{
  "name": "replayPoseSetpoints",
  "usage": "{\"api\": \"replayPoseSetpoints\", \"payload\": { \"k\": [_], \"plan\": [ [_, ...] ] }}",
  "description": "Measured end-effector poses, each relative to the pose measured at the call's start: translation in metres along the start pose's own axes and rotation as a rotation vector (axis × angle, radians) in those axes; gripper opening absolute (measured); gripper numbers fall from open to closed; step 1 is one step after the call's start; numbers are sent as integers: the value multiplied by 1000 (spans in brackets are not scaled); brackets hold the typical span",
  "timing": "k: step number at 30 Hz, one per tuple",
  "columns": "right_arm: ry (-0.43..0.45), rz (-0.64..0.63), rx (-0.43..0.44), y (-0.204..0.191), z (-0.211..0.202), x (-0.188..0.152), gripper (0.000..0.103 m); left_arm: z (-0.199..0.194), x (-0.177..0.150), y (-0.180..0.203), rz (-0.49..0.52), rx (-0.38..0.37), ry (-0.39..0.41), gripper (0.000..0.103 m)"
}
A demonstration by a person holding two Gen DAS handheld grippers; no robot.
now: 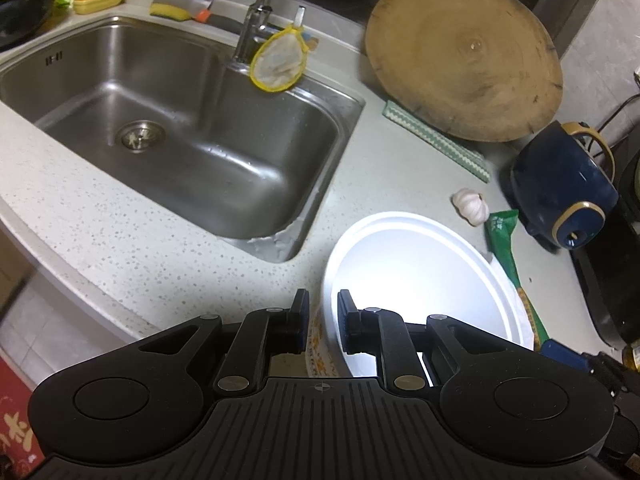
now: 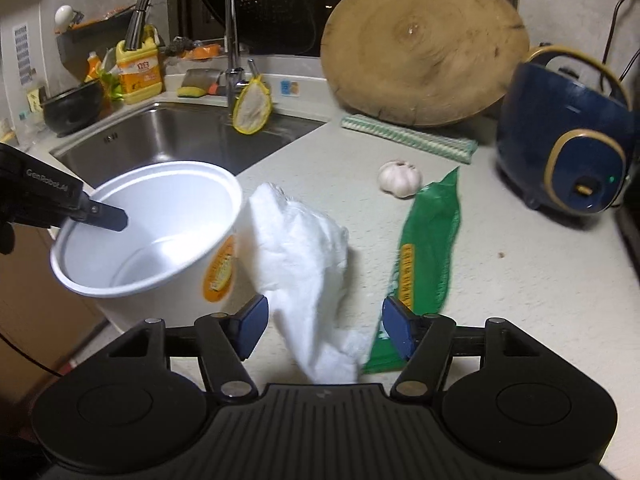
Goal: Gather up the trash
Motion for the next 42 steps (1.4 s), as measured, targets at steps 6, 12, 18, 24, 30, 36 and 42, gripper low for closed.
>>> {"api": "replayPoseSetpoints", "payload": {
  "k": [6,12,18,24,30,36,42],
  "plan": [
    [50,-69,-76,-11,-4,-4,69,11,-1,-6,-35,-64,-14,19],
    [93,-110,-41,-27,-2,6,70,-3,4,-20,-68,-32,70,15],
    [56,-125,2,-40,22,15,70,-14,10,-35,-102,23,95,12],
    [-3,-103,137,-51,30,9,70,-9,7,-33,-87,13,51,14],
    [-51,-118,202,-49,23,-4,25,-5,6,-29,-79,4,43,14],
    [-50,-27,192,-23,2,-16,7,-2,5,-26,-70,-7,30,14],
    [0,170,275,14,-25,-6,7,-2,4,-16,-45,-32,29,15]
  ]
}}
Point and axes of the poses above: each gripper's, at about its wrist camera, not at the fingertips, and z roughly the way its jaws point, y to its right, x to its top, the point moved 4 cm from there along z, roughly the way its jaws point, and after that the axes turned 10 degrees about -y, right-handed, at the moved point
